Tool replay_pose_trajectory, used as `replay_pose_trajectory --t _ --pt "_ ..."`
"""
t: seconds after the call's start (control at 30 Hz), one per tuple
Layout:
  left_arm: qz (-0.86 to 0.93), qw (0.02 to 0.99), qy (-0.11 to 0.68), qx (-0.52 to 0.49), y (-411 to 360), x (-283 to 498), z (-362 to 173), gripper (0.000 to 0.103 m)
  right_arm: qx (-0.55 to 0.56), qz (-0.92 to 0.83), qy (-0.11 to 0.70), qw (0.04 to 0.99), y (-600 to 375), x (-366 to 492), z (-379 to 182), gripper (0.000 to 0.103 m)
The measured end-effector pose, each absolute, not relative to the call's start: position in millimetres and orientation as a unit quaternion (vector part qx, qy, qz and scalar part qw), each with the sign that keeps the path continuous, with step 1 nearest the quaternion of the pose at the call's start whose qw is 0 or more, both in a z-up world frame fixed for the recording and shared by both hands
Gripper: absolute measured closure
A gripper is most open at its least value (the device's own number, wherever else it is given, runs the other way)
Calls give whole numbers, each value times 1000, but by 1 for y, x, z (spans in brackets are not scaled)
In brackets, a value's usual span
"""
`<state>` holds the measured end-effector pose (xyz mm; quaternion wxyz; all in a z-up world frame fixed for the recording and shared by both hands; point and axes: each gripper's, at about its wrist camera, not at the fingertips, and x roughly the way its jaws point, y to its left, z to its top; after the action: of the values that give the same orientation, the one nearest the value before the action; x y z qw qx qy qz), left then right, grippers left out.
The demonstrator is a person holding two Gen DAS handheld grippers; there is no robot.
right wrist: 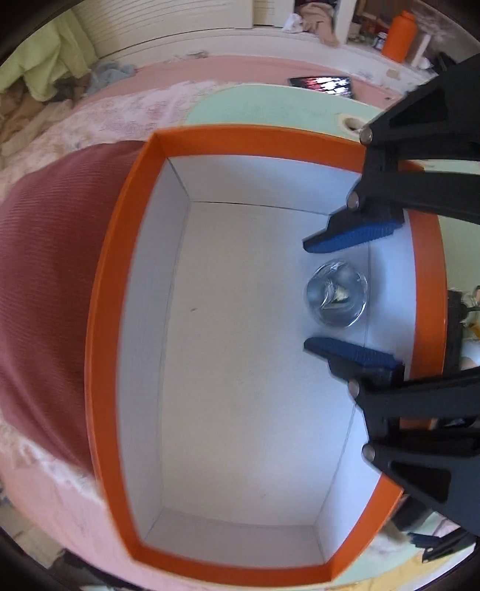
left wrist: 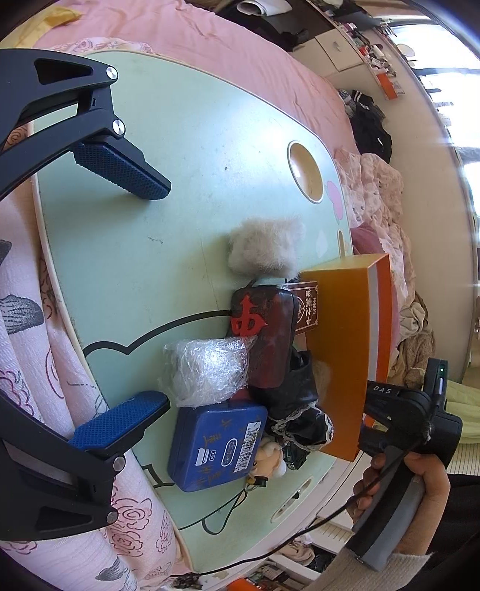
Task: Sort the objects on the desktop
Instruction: 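Carry the silver metal cup out and set it on the table, right gripper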
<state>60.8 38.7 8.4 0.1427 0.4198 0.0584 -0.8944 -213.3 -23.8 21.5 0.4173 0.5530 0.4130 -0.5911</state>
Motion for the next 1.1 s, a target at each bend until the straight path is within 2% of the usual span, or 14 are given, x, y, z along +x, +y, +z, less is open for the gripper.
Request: replay_pose_trajectory --t 0.17,0.33,0.47,0.57,0.67,0.83,0.93,1.0,1.07,1.1 --pt "-895 143 59 419 38 62 9 0 542 -606 398 425 -16 -217 31 76" --pt "-895 144 59 419 38 62 10 0 510 -628 299 506 27 -219 96 76" --pt "-894 146 60 419 38 62 10 0 488 -613 267 561 78 -200 120 76" --pt "-894 146 60 419 37 62 10 0 479 -607 267 575 121 -175 115 76" --pt "-894 145 59 421 39 61 10 0 505 -605 249 562 155 -175 85 76" --pt "-893 129 52 428 46 53 11 0 529 -601 222 556 162 -182 41 76" --pt "-893 119 49 432 47 49 11 0 510 -623 181 565 156 -184 39 75" --pt "-893 118 49 432 47 48 11 0 496 -632 138 579 163 -187 46 66" --pt "-893 120 51 430 49 51 11 0 477 -643 94 591 181 -187 56 34" --pt "-893 122 52 429 49 51 11 0 467 -649 85 595 190 -185 60 30"
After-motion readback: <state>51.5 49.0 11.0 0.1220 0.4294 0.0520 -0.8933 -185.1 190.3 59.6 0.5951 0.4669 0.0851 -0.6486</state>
